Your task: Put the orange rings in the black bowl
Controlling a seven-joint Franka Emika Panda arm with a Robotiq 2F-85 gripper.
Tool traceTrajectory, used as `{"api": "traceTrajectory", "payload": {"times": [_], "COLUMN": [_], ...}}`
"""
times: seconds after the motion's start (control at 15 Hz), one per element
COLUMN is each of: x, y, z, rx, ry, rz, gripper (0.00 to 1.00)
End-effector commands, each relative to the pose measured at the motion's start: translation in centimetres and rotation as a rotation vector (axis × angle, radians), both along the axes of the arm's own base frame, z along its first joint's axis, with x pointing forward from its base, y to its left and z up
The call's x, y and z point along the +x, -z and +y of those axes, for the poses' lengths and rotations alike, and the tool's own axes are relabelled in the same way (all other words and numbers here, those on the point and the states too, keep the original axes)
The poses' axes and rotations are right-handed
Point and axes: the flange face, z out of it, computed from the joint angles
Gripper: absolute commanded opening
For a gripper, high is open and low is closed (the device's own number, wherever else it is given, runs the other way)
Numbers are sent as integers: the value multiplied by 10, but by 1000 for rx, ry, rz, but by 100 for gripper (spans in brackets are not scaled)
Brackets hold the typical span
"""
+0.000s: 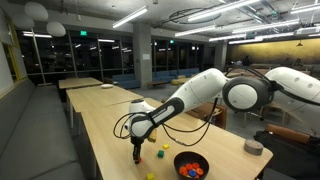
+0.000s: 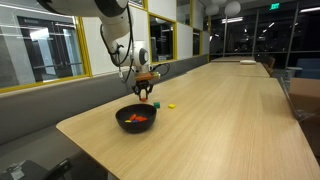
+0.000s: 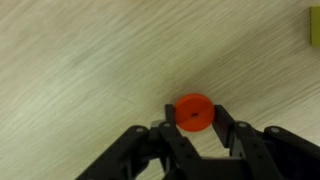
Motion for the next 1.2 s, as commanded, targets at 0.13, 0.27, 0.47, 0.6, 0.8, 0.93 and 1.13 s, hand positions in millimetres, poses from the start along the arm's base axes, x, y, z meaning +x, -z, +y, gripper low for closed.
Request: {"api": "traceTrajectory", "payload": {"times": [0.13, 0.27, 0.47, 0.6, 0.8, 0.93, 1.13], "x": [-22, -35, -59, -78, -114, -140, -175], "y": [-57, -75, -99, -112, -124, -126, -123], "z": [-31, -46, -67, -81, -101, -113, -124], "rx": [-98, -114, -128, -138, -151, -160, -166], "ry": [104, 144, 205, 243, 292, 322, 352], "rz": [-18, -24, -28, -20, 3, 28, 74], "gripper": [18, 18, 18, 18, 18, 18, 18]}}
